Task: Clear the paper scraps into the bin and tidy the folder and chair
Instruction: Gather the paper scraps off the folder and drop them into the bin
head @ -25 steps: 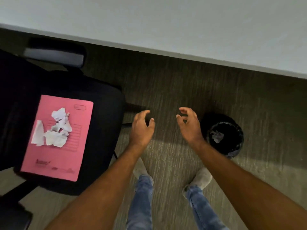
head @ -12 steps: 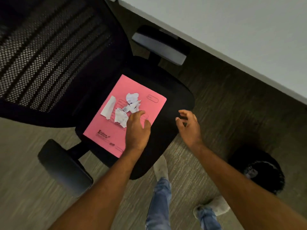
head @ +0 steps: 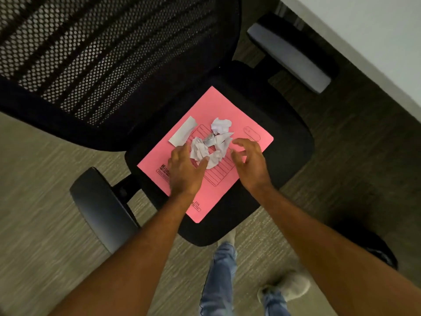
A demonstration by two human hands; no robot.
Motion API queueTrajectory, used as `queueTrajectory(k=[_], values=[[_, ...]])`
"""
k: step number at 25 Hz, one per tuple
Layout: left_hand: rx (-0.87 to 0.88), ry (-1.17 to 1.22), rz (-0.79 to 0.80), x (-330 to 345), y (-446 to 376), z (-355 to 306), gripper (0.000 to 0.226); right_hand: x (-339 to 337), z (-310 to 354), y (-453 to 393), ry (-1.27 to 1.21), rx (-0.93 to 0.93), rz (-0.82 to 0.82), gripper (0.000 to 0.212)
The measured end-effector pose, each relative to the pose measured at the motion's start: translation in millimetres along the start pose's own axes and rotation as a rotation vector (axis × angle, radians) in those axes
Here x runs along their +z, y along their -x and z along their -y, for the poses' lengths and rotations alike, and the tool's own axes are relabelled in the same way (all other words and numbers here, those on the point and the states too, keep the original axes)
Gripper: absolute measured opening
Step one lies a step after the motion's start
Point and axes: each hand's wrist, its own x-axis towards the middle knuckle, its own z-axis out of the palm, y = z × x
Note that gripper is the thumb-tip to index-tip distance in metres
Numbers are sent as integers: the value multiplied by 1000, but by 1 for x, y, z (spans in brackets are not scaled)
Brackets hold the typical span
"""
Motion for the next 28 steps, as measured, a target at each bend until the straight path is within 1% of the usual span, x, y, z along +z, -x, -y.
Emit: queueTrajectory(k=[2, 3, 4, 5, 7, 8, 10, 12, 14, 16, 18, 21, 22, 24, 25, 26, 28], values=[[42, -118, 97, 8, -12, 4, 99, 10, 4, -11, 123, -83, 1, 43], [85, -191, 129, 13, -18, 5, 108, 13, 5, -17, 202, -105, 24, 51], [124, -264, 142, 17, -22, 4, 111, 16, 7, -24, 296, -123, 62, 61], [155, -318, 135, 20, -26, 4, 110, 17, 8, -31, 398, -144, 109, 71], [186, -333, 81, 24, -30, 7, 96, 20, 10, -42, 561, -207, 187, 82], [192, -304, 55, 24, -30, 9, 86, 21, 11, -46, 604, -247, 204, 81], [205, -228, 30, 24, -28, 11, 66, 23, 13, -49, 646, -286, 213, 70], [206, -197, 33, 22, -25, 14, 50, 26, 12, -49, 652, -255, 225, 52], [190, -159, 40, 20, -23, 16, 40, 28, 10, -46, 627, -235, 235, 42], [165, -86, 45, 15, -21, 17, 34, 30, 6, -44, 596, -245, 224, 41], [160, -9, 39, 7, -17, 14, 34, 31, 3, -44, 574, -222, 219, 40], [161, 116, 19, -10, -14, 6, 48, 27, 4, -44, 550, -212, 234, 35], [158, 131, 8, -15, -15, 4, 46, 25, 6, -44, 534, -221, 237, 30], [150, 139, -50, -22, -22, 4, 28, 20, 8, -43, 508, -228, 224, 21], [147, 147, -86, -23, -27, 5, 20, 20, 9, -43, 494, -229, 200, 22], [147, 147, -121, -24, -33, 6, 17, 19, 9, -43, 471, -230, 166, 24], [155, 103, -178, -23, -47, 6, 23, 21, 9, -47, 399, -221, 76, 23]])
